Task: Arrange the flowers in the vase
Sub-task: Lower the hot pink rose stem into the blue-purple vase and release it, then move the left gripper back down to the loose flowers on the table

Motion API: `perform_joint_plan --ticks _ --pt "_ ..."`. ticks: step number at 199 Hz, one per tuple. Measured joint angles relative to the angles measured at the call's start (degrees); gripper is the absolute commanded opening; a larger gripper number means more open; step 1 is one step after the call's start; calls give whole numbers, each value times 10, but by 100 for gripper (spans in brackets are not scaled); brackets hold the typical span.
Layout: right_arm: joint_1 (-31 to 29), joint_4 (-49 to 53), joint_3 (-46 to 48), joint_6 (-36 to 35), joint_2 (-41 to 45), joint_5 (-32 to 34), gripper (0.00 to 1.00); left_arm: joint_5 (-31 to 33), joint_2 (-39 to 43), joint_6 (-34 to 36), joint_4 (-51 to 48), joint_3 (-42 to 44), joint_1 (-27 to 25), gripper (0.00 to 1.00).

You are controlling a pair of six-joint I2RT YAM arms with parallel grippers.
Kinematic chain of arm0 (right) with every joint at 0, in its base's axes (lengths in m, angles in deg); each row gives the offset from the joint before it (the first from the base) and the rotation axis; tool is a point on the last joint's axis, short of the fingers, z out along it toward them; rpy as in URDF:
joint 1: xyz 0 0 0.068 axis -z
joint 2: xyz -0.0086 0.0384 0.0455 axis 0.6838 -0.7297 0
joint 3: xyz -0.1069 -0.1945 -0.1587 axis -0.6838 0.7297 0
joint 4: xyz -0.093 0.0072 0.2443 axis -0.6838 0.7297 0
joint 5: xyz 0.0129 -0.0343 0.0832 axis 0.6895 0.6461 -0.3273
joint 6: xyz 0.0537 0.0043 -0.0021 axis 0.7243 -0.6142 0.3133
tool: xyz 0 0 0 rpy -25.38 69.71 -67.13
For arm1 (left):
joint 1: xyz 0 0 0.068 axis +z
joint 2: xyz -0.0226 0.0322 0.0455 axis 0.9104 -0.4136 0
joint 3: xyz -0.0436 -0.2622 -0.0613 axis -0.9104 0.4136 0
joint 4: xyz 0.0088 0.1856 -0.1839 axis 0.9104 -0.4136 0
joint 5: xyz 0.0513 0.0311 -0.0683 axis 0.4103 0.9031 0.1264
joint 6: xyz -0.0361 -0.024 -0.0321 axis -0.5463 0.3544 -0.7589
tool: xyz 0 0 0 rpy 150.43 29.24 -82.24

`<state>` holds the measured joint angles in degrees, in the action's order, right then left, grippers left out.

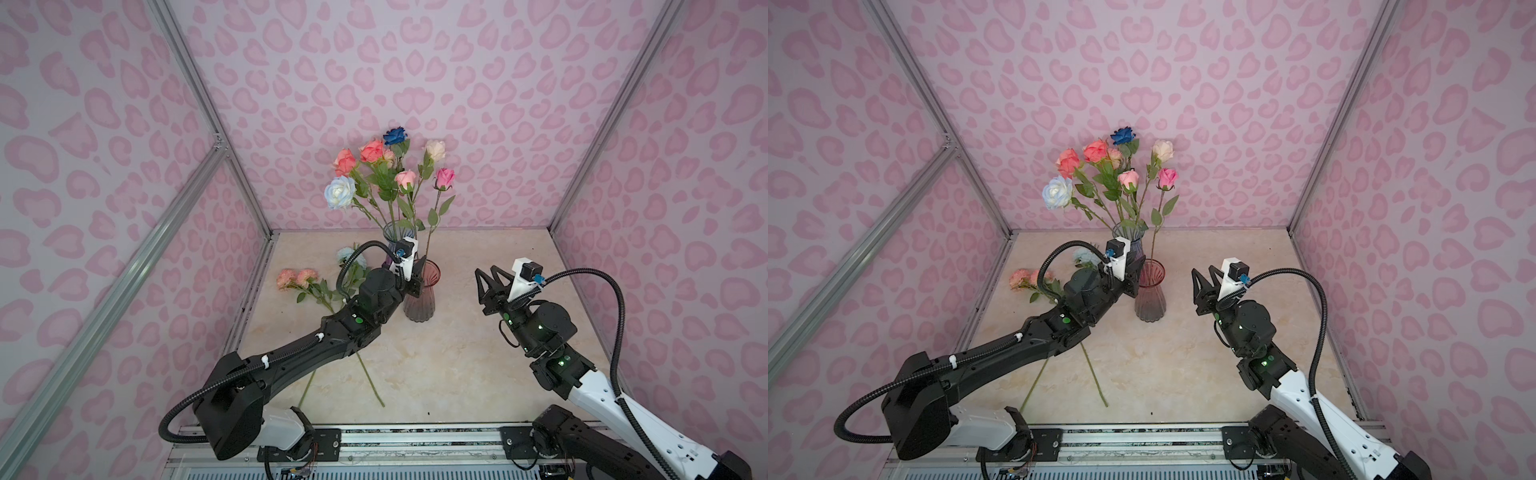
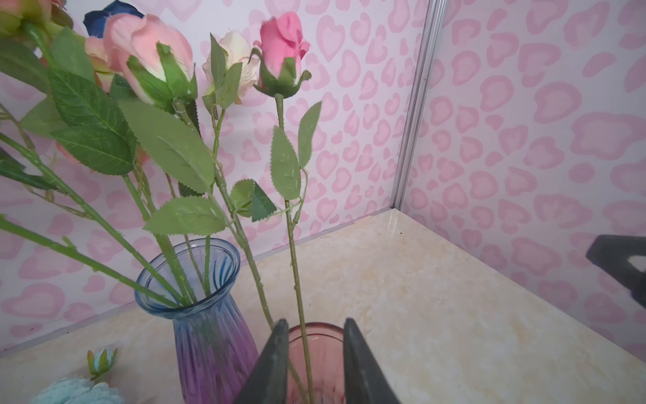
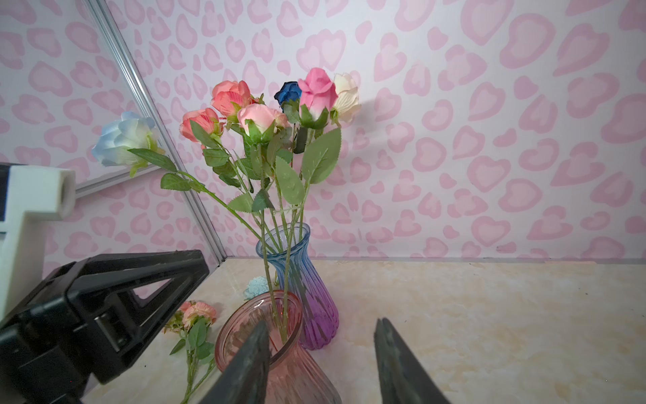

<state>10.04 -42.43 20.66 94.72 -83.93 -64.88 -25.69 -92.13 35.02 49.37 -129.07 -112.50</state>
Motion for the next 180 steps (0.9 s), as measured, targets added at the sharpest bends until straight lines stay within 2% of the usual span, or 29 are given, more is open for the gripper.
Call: perform_joint_plan --ticks 37,62,90,112,127,142,157,168,180 --pt "0 1 -2 2 -2 -3 50 1 65 -7 -28 28 -5 27" --pt "0 4 -6 2 -1 -9 50 1 142 -5 -71 39 -7 25" --pt "0 9 -6 5 -2 -17 50 54 257 0 -111 87 15 19" --pt "0 7 -6 12 -17 -31 49 102 329 -59 -180 140 85 15" --pt "0 8 -6 16 -26 -43 49 113 358 -120 -239 170 162 15" --pt "-1 7 -7 17 -31 -47 49 114 361 -177 -283 197 231 20" --pt "-1 7 -7 20 -35 -54 49 89 325 -224 -308 219 288 22" --pt "-1 7 -7 20 -37 -54 49 59 264 -253 -335 212 321 24" --pt "-1 7 -7 20 -39 -54 49 35 189 -268 -361 182 335 26"
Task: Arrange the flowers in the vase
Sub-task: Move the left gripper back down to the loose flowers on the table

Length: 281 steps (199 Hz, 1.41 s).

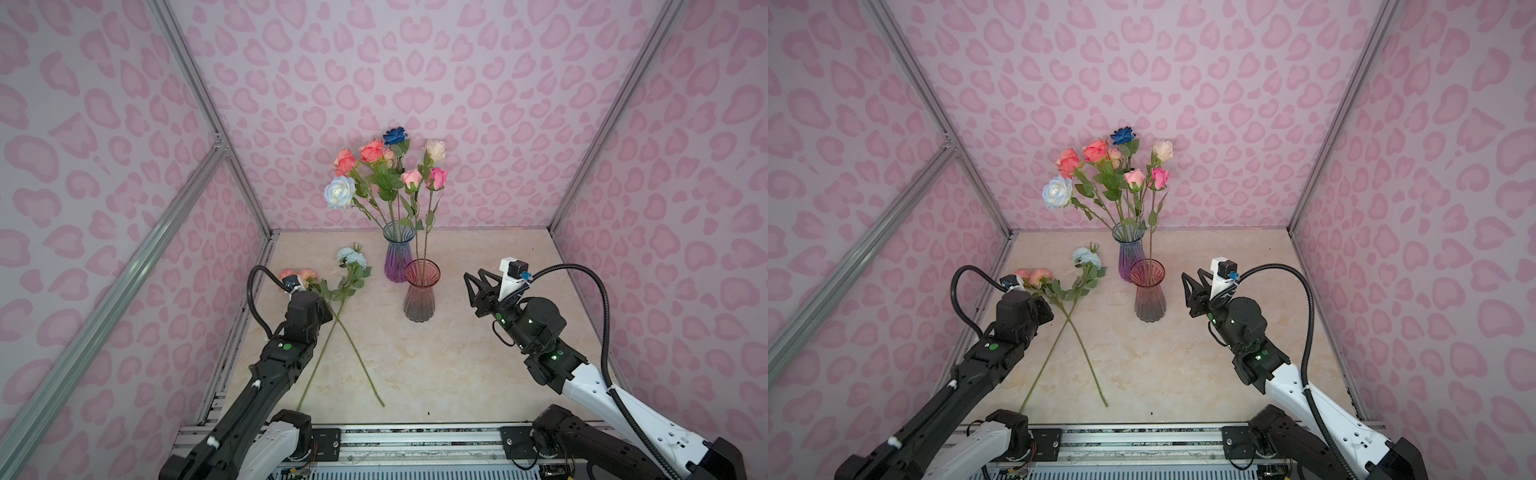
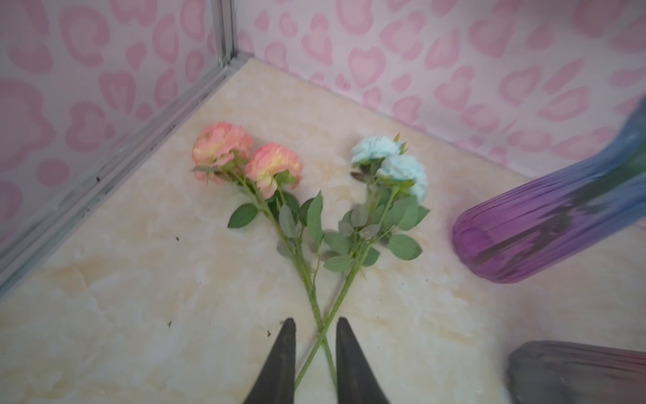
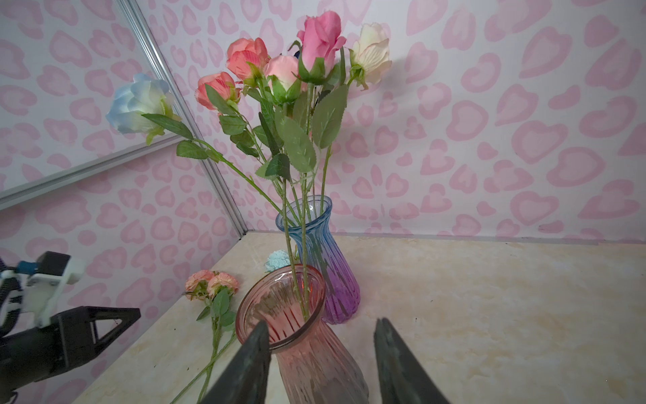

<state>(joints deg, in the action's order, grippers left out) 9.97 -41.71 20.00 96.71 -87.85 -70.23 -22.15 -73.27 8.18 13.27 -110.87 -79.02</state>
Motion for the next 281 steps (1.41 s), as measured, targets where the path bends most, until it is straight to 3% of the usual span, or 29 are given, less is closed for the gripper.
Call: perform_joint_plan --ticks 51,88,186,281 --pt "0 3 8 0 8 16 49 -68 -278 27 -35 -202 2 22" --pt "3 4 10 -1 14 27 49 -89 -390 75 -85 -282 -25 22" --pt "5 7 15 0 14 30 50 -44 -436 87 -132 -276 -41 32" --pt "5 8 14 0 13 30 50 -55 -457 79 -120 -264 -18 33"
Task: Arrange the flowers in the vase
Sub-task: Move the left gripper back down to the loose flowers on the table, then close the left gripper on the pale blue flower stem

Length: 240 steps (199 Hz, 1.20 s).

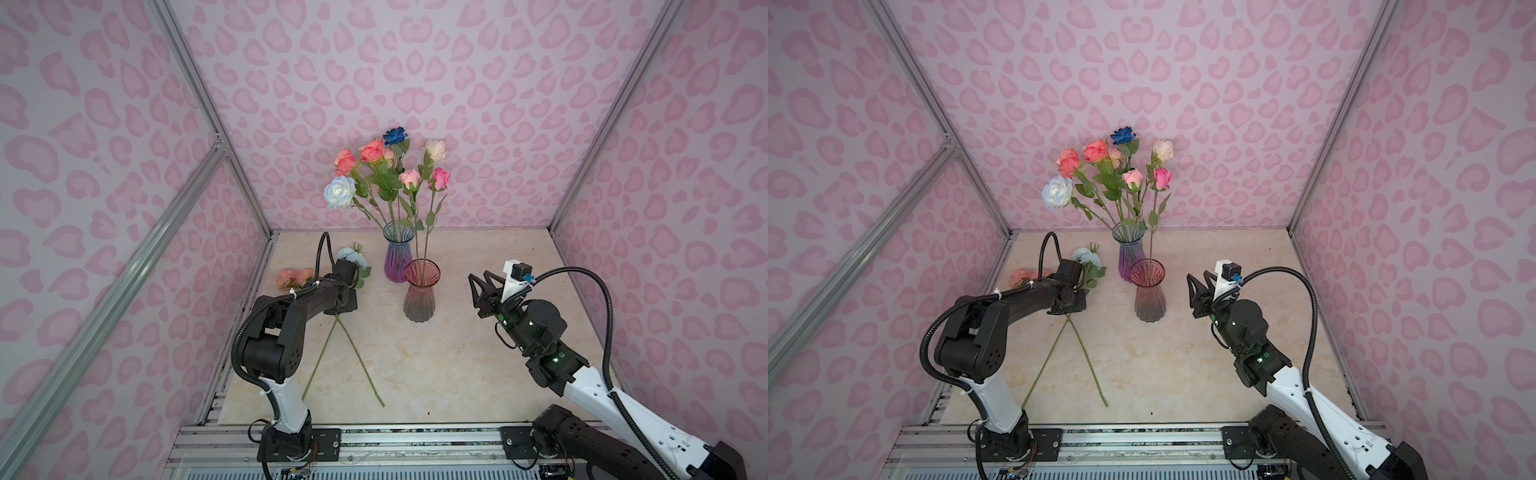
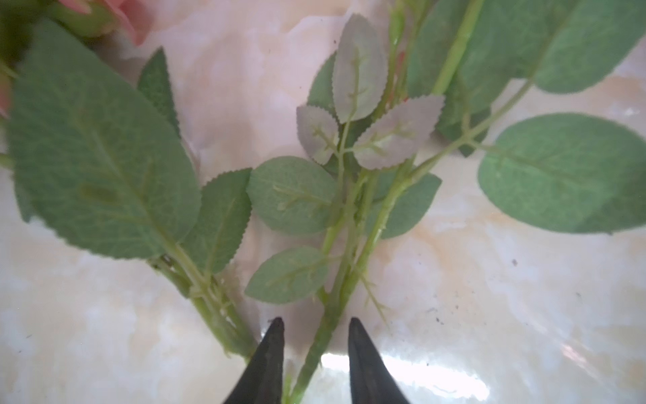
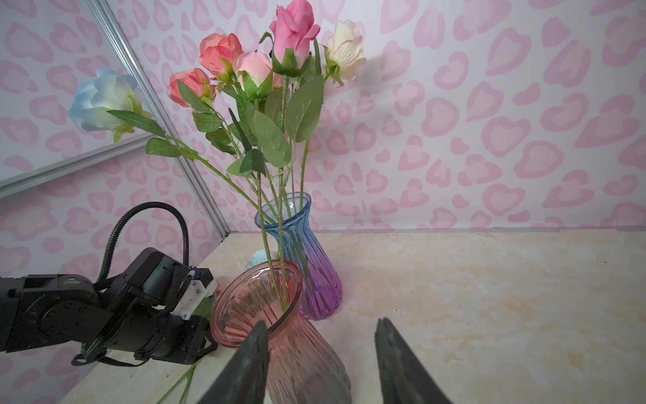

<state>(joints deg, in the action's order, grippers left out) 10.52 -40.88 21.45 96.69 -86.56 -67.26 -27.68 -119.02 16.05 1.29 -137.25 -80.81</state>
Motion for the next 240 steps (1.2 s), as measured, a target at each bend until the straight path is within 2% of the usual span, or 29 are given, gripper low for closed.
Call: perform_joint_plan --ticks 29,82,109,178,240 --pt "0 0 0 0 0 0 50 0 -6 -1 0 -3 4 32" --pt "0 0 0 0 -1 0 50 -7 -13 -2 2 -11 4 10" --pt "1 1 0 0 0 0 50 -10 -13 -5 1 -14 4 4" --pt "1 2 0 0 6 0 50 -19 50 8 -27 -43 -7 3" --pt "1 8 0 0 17 0 50 -15 198 14 -54 -37 -12 3"
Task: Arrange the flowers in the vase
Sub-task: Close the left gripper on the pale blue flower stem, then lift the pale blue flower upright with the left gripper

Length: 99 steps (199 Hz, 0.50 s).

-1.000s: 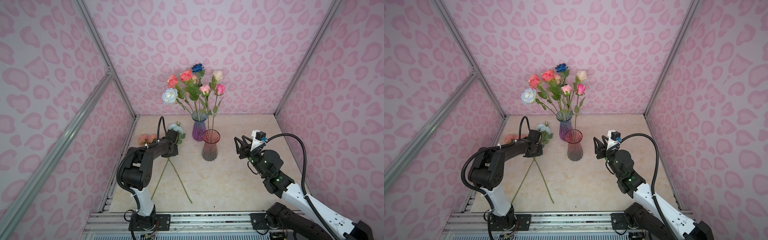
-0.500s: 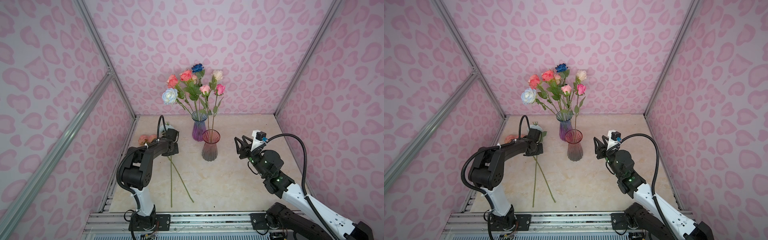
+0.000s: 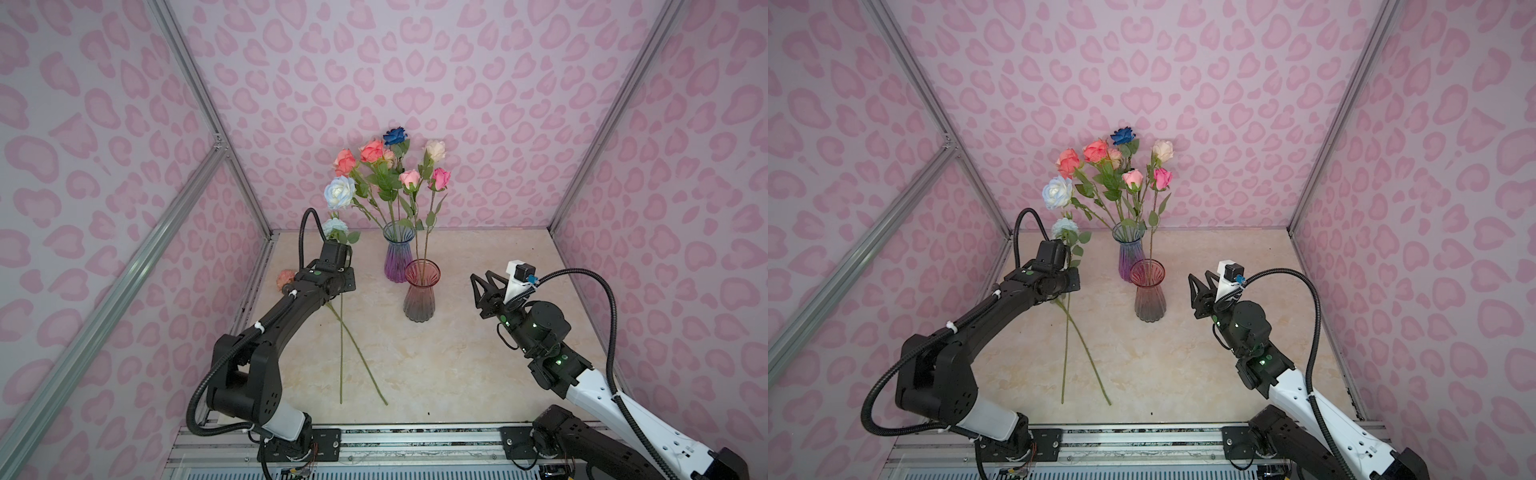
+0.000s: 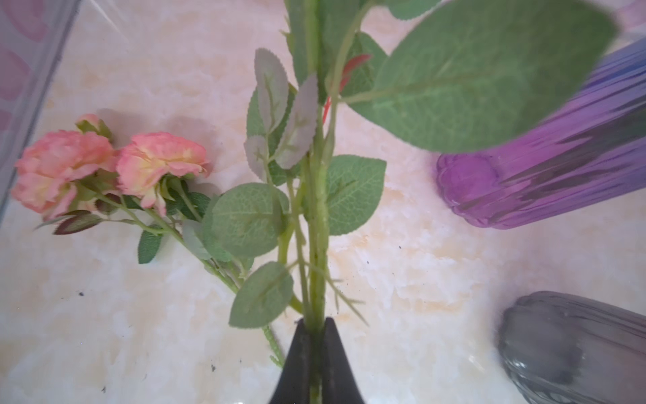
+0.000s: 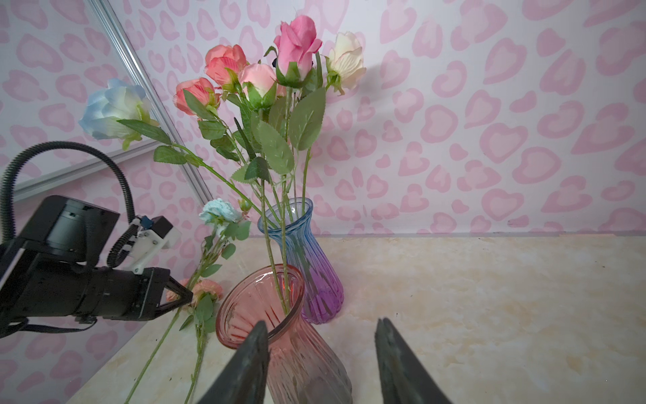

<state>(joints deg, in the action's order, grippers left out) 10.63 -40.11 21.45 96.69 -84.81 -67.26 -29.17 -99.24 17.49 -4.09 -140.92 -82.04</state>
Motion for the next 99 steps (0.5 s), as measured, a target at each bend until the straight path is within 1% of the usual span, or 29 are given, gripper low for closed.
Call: perform_joint_plan --ticks 27,59,87,99 --pt "0 0 0 6 1 -1 50 27 81 -16 -9 35 0 3" --pt "0 0 0 12 -8 -15 50 87 182 -40 -15 81 3 3" --pt "-1 -2 -4 16 -16 -33 51 110 273 -39 -16 87 4 3" --pt "-1 -11 -4 16 -21 -37 51 114 317 -27 -11 87 4 3"
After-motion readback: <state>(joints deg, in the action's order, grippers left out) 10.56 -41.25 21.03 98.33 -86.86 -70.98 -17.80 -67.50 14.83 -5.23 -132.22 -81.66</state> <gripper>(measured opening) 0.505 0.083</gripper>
